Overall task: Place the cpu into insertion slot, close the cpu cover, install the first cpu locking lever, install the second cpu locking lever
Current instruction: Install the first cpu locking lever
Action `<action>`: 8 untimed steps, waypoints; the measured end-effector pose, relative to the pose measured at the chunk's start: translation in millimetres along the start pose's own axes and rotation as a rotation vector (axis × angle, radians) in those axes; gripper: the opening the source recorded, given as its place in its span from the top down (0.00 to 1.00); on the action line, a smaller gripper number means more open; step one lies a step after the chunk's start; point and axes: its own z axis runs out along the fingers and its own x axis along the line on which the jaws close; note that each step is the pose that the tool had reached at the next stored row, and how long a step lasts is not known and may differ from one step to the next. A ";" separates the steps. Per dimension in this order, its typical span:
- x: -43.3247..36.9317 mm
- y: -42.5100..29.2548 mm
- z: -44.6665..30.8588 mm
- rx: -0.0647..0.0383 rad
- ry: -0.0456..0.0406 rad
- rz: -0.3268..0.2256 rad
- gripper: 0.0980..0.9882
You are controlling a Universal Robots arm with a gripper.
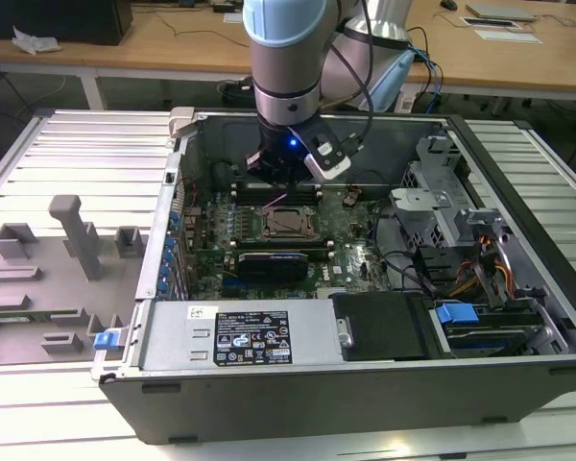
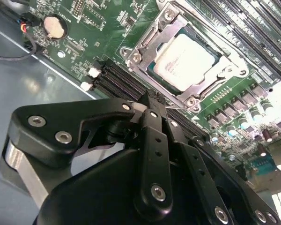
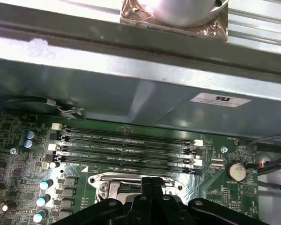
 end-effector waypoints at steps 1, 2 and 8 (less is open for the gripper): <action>0.7 -0.1 1.0 0.000 -0.0002 0.001 0.99; 0.9 0.3 1.4 0.000 -0.0003 0.002 0.99; 1.0 4.0 5.7 0.008 -0.0124 0.057 0.99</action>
